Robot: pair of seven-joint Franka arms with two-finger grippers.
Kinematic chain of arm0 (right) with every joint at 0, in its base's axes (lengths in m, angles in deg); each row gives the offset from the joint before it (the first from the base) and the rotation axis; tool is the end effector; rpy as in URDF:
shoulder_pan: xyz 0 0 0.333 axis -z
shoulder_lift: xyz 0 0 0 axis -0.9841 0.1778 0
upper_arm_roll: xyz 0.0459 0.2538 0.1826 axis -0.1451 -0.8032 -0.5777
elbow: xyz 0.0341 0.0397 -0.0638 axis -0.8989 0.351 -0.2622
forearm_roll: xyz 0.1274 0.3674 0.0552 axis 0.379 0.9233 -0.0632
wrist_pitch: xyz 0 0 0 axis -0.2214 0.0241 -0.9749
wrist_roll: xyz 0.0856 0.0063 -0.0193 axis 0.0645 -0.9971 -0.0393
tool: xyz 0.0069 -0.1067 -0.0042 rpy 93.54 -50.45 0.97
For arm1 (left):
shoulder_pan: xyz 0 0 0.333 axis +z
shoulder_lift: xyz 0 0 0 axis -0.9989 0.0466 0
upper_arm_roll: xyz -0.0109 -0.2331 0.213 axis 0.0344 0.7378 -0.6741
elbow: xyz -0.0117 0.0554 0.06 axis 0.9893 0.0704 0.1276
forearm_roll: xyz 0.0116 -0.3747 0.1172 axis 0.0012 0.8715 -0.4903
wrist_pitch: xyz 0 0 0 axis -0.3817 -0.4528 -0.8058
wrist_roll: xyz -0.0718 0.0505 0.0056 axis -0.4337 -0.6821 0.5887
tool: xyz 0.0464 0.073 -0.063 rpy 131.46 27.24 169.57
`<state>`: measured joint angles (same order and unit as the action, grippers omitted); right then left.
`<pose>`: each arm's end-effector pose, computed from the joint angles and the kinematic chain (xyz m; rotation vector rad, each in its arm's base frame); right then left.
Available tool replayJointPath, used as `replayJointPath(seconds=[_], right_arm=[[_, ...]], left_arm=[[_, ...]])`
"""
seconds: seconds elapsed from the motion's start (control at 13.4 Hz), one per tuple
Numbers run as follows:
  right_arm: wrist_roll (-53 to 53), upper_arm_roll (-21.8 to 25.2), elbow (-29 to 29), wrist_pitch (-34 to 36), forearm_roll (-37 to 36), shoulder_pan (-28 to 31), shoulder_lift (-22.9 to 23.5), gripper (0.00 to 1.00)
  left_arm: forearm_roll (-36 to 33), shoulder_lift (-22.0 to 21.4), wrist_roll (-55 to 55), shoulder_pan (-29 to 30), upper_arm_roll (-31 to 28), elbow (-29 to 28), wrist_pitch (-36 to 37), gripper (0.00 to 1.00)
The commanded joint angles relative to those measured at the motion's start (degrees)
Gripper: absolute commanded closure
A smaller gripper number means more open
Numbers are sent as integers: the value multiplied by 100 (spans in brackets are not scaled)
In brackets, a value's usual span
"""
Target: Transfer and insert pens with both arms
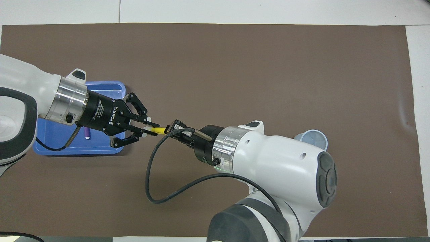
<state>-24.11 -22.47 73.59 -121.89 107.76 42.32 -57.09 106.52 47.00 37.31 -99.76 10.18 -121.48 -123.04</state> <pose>0.4520 0.3778 0.5483 -2.2143 0.5837 -0.0853 0.5132 -0.1897 0.5185 2.0334 1.5223 -0.9651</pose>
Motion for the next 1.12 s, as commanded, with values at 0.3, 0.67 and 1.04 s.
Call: replayJointPath(seconds=[0.3,0.67,1.04], right_arm=[[-696,39,-232,1316,-148,701,-52,100],[-2406,56,-1023,4127,-2211,2036,-44,100],[-4345,48,-981,5151,-3794,2724,-140,100]], left_arm=[[-5,-202,-309,-146,-93,-140,-226,0],[-1513,-176,-1873,241,-111,-193,-226,0],[-2946,140,-4445,1048,-102,-657,-1074,0]])
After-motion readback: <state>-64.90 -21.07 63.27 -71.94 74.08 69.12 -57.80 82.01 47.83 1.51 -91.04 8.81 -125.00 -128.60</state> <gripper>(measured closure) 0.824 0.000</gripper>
